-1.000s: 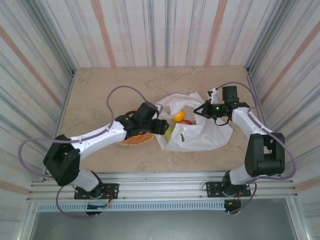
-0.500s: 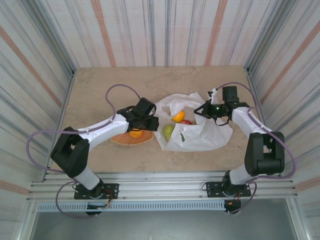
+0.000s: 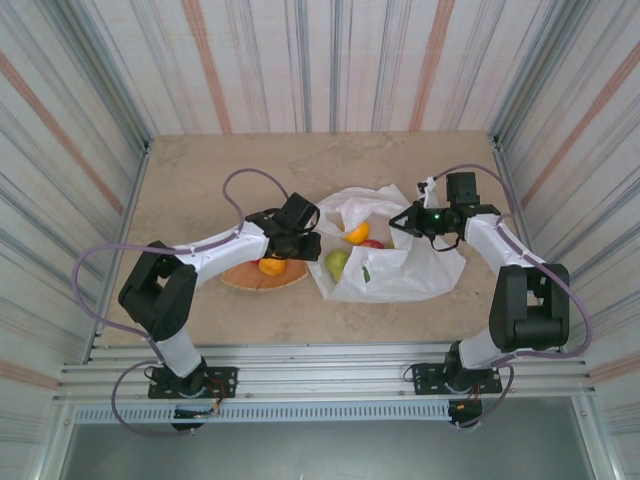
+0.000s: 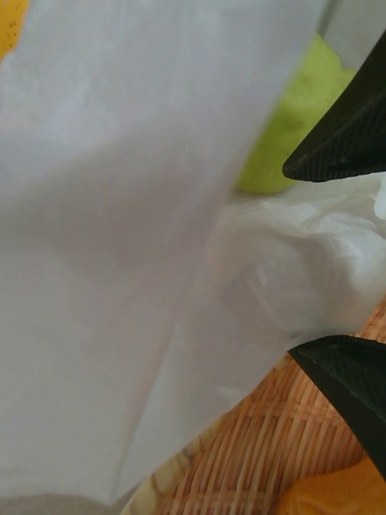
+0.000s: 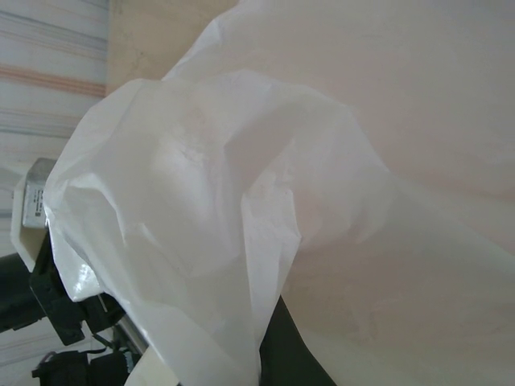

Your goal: Place the fruits into the plastic bag

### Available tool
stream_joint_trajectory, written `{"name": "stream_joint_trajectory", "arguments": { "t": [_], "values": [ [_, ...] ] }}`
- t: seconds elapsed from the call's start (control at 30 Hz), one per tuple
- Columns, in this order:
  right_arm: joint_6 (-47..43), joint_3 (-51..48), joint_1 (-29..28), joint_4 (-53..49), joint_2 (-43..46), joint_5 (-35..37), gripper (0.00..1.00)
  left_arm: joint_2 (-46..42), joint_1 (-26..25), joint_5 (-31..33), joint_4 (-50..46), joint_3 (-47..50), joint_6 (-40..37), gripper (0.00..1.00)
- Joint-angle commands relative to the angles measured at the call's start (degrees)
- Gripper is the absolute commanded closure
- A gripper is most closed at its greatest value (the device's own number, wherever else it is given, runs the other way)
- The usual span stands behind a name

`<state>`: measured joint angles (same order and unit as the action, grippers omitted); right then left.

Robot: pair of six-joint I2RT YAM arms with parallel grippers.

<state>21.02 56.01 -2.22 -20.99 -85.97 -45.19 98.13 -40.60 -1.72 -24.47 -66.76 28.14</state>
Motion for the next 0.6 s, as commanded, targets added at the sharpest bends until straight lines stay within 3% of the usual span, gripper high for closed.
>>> {"name": "stream_joint_trajectory", "arguments": {
  "t": [0.0, 0.57],
  "values": [
    [0.21, -0.36, 0.31, -0.63, 0.61, -1.30, 1.00, 0.94, 0.17, -2.51, 1.68, -1.27, 1.10, 0.52],
    [-0.25, 1.20, 1.09, -2.57, 2.76, -1.18, 1.00, -3.12, -0.01, -10.43, 6.00, 0.06, 1.89, 0.96]
  ]
}}
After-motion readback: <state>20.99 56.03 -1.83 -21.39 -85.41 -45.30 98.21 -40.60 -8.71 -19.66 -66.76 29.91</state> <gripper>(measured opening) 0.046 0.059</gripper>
